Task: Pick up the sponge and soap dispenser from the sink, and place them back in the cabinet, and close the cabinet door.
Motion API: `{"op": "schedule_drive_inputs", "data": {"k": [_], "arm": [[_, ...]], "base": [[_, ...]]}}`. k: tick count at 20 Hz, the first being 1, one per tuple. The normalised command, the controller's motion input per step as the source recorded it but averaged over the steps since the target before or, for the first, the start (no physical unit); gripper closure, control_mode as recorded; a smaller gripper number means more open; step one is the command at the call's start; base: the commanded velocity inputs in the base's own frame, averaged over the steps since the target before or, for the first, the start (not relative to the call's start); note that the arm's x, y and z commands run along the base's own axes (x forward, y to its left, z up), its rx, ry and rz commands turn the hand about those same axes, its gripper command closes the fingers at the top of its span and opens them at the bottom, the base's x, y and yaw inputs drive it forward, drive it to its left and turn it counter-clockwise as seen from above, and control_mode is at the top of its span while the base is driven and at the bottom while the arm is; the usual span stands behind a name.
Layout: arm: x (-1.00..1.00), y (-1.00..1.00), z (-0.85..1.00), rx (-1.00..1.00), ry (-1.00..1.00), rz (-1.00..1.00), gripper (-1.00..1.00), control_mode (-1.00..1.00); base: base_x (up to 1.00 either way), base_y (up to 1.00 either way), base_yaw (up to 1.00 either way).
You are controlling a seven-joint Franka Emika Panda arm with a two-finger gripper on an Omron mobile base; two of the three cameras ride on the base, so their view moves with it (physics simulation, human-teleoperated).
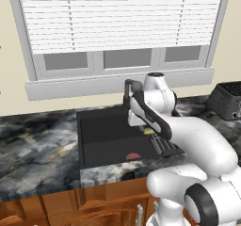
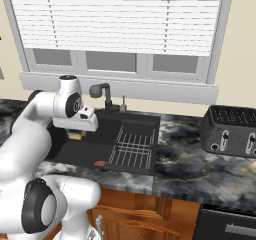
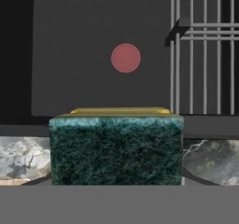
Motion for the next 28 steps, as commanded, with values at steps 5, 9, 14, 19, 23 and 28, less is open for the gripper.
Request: {"op": "schedule_drive_inputs", "data": {"k": [5, 9, 14, 19, 23, 28], "arm": [[-0.34, -0.32, 0.30, 0.00, -0.05, 0.00, 1.00, -1.00], [-0.36, -0.23, 0.26, 0.00, -0.05, 0.00, 1.00, -1.00], [-0.39, -0.12, 0.19, 0.00, -0.04, 0.00, 1.00, -1.00], [-0.42, -0.10, 0.19, 0.00, -0.04, 0.00, 1.00, -1.00], [-0.33, -0.07, 0.18, 0.00, -0.03, 0.00, 1.00, -1.00], [-0.13, -0.02, 0.07, 0.00, -0.01, 0.00, 1.00, 1.00]], "base": [[0.00, 0.00, 0.00], [0.00, 0.00, 0.00], [0.00, 0.00, 0.00], [0.00, 0.00, 0.00], [0.00, 0.00, 0.00], [-0.23, -0.01, 0.00]]}}
